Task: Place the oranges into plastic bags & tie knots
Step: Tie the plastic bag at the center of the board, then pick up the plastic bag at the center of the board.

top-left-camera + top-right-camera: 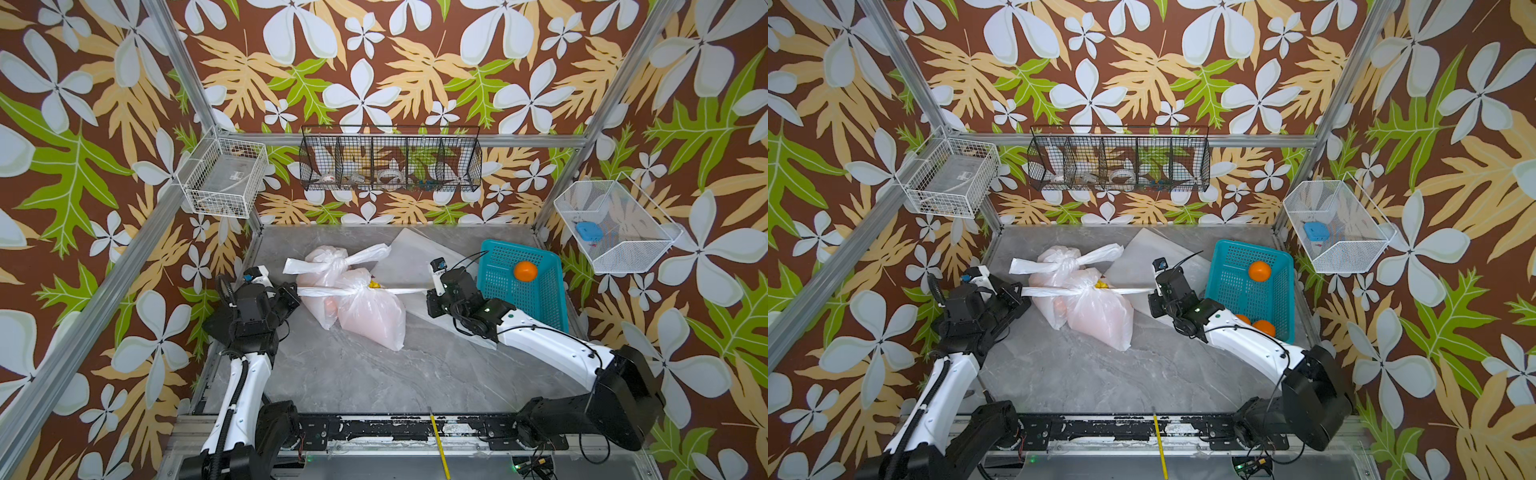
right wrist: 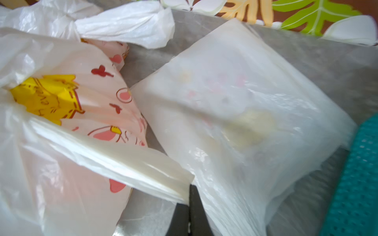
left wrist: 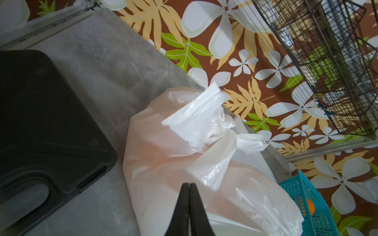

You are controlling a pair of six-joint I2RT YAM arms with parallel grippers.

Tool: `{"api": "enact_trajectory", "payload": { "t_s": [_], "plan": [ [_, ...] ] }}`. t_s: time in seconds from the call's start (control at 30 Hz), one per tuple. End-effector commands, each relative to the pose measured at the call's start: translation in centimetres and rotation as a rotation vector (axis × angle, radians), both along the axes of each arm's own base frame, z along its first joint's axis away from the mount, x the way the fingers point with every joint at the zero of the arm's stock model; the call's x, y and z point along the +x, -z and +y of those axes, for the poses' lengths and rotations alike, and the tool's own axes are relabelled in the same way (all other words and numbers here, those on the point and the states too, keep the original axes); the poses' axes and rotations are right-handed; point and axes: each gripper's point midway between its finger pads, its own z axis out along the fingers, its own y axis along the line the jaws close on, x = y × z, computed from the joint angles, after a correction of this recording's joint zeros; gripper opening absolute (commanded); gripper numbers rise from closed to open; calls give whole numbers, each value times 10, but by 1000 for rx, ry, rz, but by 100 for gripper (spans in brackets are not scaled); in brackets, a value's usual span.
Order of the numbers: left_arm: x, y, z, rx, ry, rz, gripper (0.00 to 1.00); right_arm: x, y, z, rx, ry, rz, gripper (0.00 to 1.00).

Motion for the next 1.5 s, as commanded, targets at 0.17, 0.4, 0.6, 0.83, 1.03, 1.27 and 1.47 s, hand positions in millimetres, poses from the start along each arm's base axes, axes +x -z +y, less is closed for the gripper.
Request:
{"api": "enact_trajectory", "payload": {
  "t_s": [0.17, 0.4, 0.6, 0.83, 1.03, 1.27, 1.47],
  "plan": [
    [25, -12, 53, 36, -159, -34, 0, 2, 26, 62, 108, -141, 72, 0],
    [28, -36, 35, -29, -76, -126, 43, 9, -1, 18, 100, -59, 49, 54],
    [6, -92, 22, 61, -22, -221, 64, 4, -29, -65, 31, 88, 44, 94],
    [-12, -155, -79, 186, 257, -331, 63, -1, -22, -166, 83, 314, 107, 100],
    [-21, -139, -233, 342, 569, -308, 63, -7, -1, -221, 143, 458, 160, 100],
    [-1, -62, -372, 499, 820, -157, 62, -15, -3, -245, 156, 535, 129, 100],
    [19, 0, -452, 553, 939, -57, 62, -22, -15, -249, 146, 553, 92, 100]
  ]
}}
